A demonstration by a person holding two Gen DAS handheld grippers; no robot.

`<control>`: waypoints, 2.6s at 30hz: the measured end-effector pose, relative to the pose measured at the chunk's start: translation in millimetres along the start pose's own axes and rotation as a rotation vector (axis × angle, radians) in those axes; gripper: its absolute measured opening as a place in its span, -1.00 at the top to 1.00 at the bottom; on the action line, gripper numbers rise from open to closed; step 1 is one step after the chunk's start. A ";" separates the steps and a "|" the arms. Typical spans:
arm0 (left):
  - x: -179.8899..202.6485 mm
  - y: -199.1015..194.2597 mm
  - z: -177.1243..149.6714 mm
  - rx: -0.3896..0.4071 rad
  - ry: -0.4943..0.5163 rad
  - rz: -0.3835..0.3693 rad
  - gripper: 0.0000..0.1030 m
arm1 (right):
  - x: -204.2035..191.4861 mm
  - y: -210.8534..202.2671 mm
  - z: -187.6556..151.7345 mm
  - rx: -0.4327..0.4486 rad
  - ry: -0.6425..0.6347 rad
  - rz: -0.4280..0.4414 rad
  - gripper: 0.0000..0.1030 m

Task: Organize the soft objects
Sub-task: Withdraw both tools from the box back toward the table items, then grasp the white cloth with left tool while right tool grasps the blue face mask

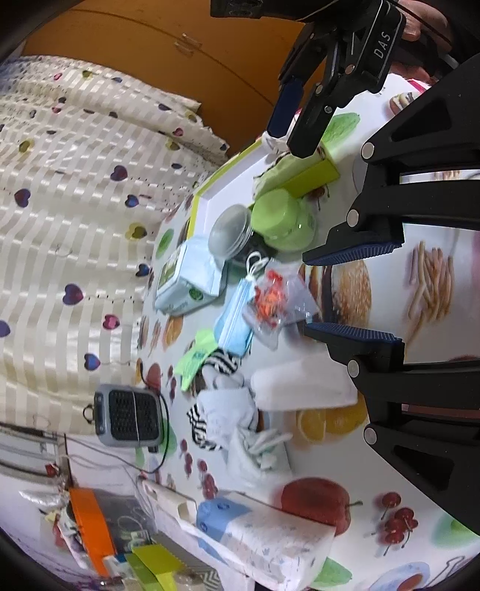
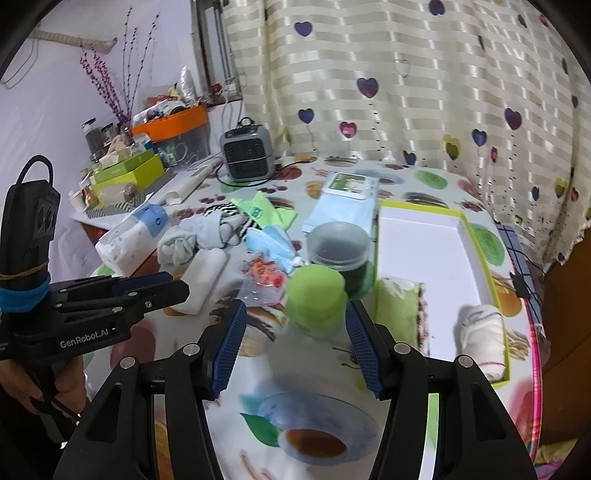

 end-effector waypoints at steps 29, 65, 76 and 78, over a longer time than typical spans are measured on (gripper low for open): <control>-93.9 3.0 20.7 0.039 -0.181 0.123 0.13 | -46.0 70.6 53.1 -0.089 -0.119 0.044 -0.10; -142.8 57.9 59.1 -0.023 -0.290 0.174 0.02 | -44.7 168.7 125.3 -0.340 -0.135 -0.081 -0.10; -143.8 59.5 56.2 -0.016 -0.290 0.181 0.29 | -49.4 179.3 129.3 -0.363 -0.164 -0.114 0.57; -142.3 58.6 55.3 -0.014 -0.282 0.187 0.38 | -51.5 178.2 128.6 -0.355 -0.179 -0.127 0.64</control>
Point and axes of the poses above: each gripper's, at about its wrist camera, not at the fingertips, and y roughly the way its jaws point, x to its right, z to its top, the point moved 1 cm from there along y, roughly the way its jaws point, and after that the axes turned 15 degrees about -x, right-handed, at the moved point
